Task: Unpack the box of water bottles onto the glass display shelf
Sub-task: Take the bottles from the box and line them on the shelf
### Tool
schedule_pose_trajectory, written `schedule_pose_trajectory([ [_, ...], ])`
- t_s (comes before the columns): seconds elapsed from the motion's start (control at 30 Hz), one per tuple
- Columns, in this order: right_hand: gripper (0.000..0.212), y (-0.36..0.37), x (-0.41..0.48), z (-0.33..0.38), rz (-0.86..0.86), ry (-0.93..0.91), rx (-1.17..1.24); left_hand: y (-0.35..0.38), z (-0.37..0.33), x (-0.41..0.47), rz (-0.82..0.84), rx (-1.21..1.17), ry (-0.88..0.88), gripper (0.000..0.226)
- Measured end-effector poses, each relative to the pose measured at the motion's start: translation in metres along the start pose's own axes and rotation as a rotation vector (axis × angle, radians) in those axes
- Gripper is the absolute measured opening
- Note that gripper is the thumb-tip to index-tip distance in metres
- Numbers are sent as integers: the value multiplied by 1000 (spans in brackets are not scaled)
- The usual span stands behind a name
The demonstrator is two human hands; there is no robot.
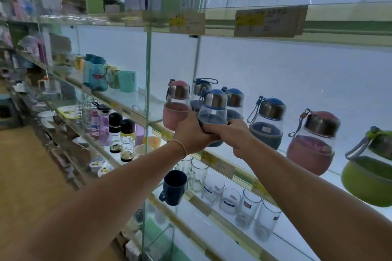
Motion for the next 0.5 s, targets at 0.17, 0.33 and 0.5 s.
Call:
schedule_pose_trajectory([
  [0.17, 74, 4, 4, -2, 22, -22, -103, 1, 3, -1, -15, 32, 14, 76],
  [0.33, 65, 4, 4, -2, 9, -19, -157, 2, 10, 2, -11, 80, -23, 81],
  [0.5, 56, 7, 0, 2, -45, -7, -245, -2, 7, 5, 19, 118, -10, 80],
])
Point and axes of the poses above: each hand's wrist, its own x-axis towards the middle knuckle, its own y-axis out of the palm, z = x × y, the point moved 4 cm from there along x, towards the middle knuckle, and after that the axes turned 7 degrees about -x, right-handed, at the moved point
